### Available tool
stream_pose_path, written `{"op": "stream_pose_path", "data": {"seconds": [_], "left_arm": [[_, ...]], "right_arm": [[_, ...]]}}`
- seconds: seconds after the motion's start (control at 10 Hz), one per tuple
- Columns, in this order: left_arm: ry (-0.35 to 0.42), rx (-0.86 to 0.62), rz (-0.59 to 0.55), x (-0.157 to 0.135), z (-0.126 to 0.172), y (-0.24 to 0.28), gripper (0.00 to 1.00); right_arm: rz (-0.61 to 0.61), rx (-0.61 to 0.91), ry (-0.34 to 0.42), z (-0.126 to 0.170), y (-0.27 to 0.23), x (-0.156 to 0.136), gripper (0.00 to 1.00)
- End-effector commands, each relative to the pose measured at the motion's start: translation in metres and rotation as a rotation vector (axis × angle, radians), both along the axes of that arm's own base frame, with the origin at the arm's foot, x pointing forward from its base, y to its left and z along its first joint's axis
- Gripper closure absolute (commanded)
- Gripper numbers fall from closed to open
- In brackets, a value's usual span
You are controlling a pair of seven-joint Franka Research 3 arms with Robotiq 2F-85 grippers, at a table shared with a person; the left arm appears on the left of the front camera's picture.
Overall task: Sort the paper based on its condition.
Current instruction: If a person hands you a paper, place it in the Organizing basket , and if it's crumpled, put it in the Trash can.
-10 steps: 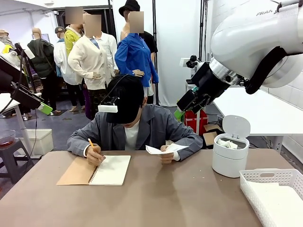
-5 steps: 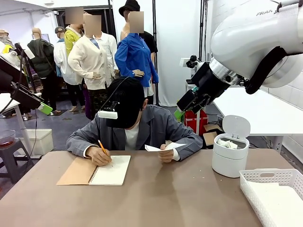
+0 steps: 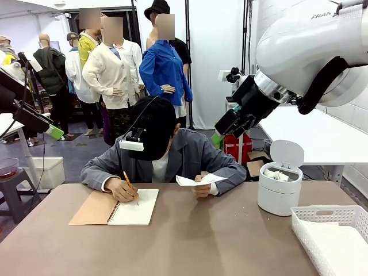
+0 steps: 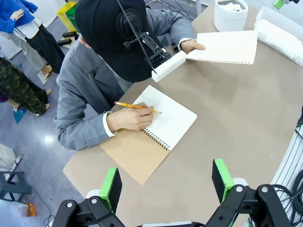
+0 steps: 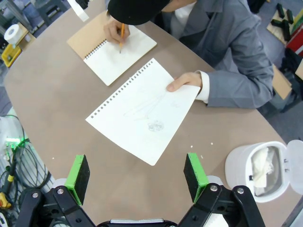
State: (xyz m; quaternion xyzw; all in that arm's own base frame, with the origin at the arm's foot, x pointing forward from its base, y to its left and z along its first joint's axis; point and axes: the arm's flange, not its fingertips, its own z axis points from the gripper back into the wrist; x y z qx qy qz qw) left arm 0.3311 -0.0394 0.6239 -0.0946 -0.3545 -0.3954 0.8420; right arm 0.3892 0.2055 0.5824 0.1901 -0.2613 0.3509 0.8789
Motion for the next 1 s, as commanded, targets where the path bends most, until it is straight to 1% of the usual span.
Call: {"op": "stream_pose_path", "data": {"seconds": [0.0, 0.2, 0.5, 0.6, 0.7, 0.8, 0.9], "left_arm": [[-0.005, -0.001, 0.003, 0.001, 0.000, 0.001, 0.00], [-0.005, -0.001, 0.003, 0.001, 0.000, 0.001, 0.00], [-0.005, -0.001, 0.003, 0.001, 0.000, 0.001, 0.00], [-0.005, -0.001, 0.003, 0.001, 0.000, 0.001, 0.00], [-0.005, -0.001, 0.003, 0.001, 0.000, 0.001, 0.00], [-0.005, -0.001, 0.003, 0.001, 0.000, 0.001, 0.00], [-0.005, -0.001, 0.003, 0.001, 0.000, 0.001, 0.00]], "right_arm": [[0.000, 0.000, 0.000, 0.000, 0.000, 0.000, 0.00], [-0.063, 0.076, 0.233, -0.021, -0.010, 0.033, 0.00], [-0.133, 0.106, 0.430, -0.064, -0.011, 0.068, 0.00], [-0.180, 0.160, 0.527, -0.082, -0.013, 0.081, 0.00], [-0.240, 0.253, 0.607, -0.097, -0.016, 0.092, 0.00], [-0.284, 0.298, 0.647, -0.110, -0.018, 0.102, 0.00], [-0.296, 0.306, 0.668, -0.121, -0.017, 0.107, 0.00]]}}
